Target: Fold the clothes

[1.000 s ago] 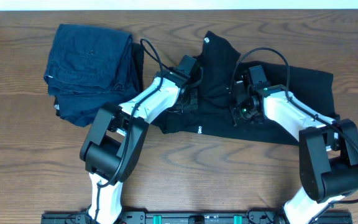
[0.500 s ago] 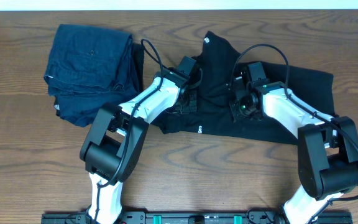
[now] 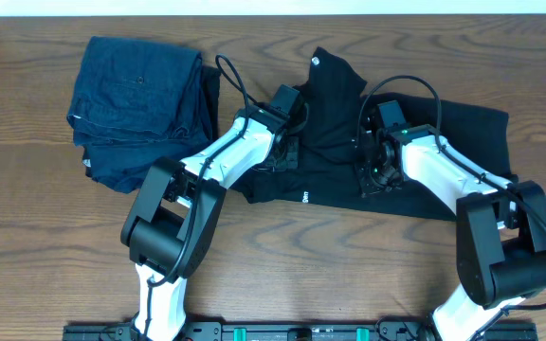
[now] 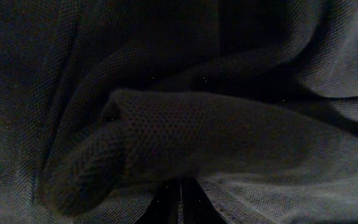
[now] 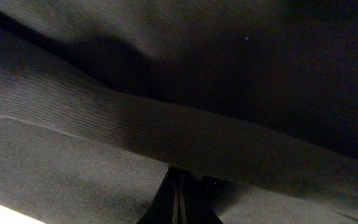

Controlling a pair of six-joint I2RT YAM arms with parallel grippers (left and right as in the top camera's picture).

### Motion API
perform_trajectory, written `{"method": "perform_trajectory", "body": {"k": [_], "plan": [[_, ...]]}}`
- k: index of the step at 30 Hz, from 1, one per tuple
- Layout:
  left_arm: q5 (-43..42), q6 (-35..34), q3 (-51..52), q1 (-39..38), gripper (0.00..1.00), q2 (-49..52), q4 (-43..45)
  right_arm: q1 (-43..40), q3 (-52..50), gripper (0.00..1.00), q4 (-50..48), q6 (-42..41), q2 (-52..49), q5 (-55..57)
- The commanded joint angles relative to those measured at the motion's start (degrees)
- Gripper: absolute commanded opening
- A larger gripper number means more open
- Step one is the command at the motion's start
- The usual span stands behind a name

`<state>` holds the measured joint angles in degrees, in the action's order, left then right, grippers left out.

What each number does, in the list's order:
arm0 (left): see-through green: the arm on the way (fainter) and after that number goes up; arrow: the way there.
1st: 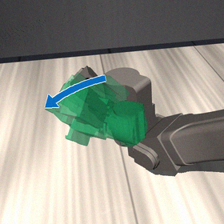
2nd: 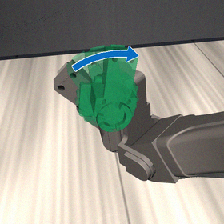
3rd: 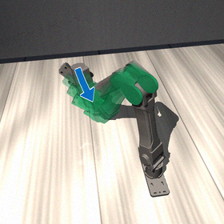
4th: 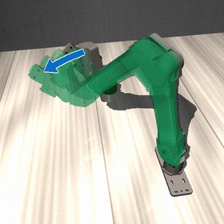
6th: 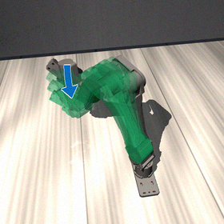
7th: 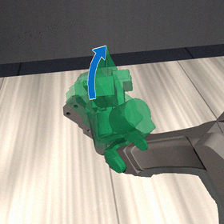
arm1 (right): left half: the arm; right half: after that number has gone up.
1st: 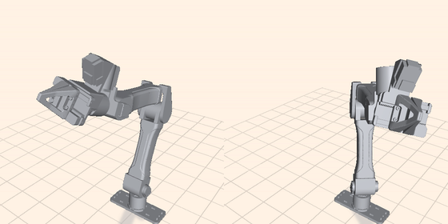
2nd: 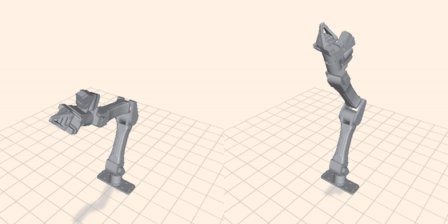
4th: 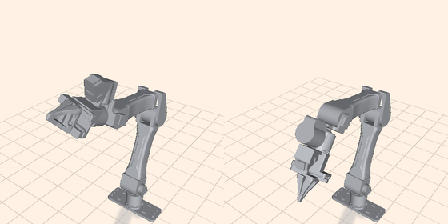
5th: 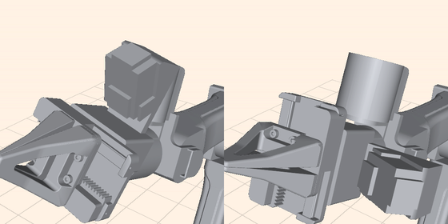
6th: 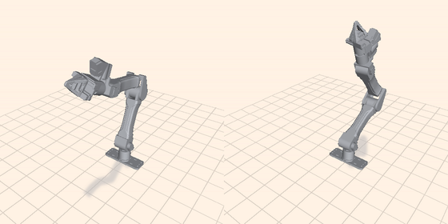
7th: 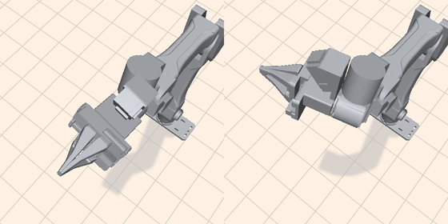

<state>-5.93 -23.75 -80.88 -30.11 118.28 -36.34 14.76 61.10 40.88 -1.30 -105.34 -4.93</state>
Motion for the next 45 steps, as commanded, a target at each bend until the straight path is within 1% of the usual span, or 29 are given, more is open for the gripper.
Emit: {"method": "perform_trajectory", "body": {"k": [1, 5, 8, 12, 19, 24, 28, 33, 45], "plan": [[1.75, 0.85, 0.52, 0.20, 0.06, -1.44, -0.63, -0.61, -2.12, 0.01, 1.09, -1.88, -0.81, 6.03], [1.75, 1.03, 0.52, 0.20, 0.06, -1.49, -0.68, -0.66, -0.61, 0.01, 1.62, -1.86, 1.66, 5.07], [1.75, 1.01, 0.50, 0.20, 0.06, -1.51, -0.66, -0.66, 0.87, 0.03, 1.73, -1.60, 4.15, 1.49], [1.75, 0.98, 0.50, 0.20, 0.07, -1.51, -0.63, 0.20, 1.79, 0.01, 0.37, 3.28, 6.49, -4.44], [1.73, 0.98, 0.50, 0.20, 0.07, -2.32, -0.66, 1.49, 1.77, 0.01, -1.64, 3.32, 5.07, -4.70], [1.73, 1.01, 0.50, 0.20, 0.07, -3.91, -0.63, 1.49, 1.77, 0.01, -1.18, 3.28, 4.59, -4.72], [1.73, 0.98, 0.50, 0.20, 0.07, -5.16, -0.63, 1.42, 1.03, 0.01, -0.83, 3.28, 4.57, -2.78], [1.73, 0.98, 0.52, 0.17, 0.07, -5.11, -0.66, 0.81, -1.77, 0.01, -2.51, 0.79, 4.55, 7.02], [1.75, 0.98, 0.52, 0.17, 0.07, -5.11, 0.00, -4.11, -2.86, 0.01, -5.38, -1.49, 4.48, 7.04]]}}
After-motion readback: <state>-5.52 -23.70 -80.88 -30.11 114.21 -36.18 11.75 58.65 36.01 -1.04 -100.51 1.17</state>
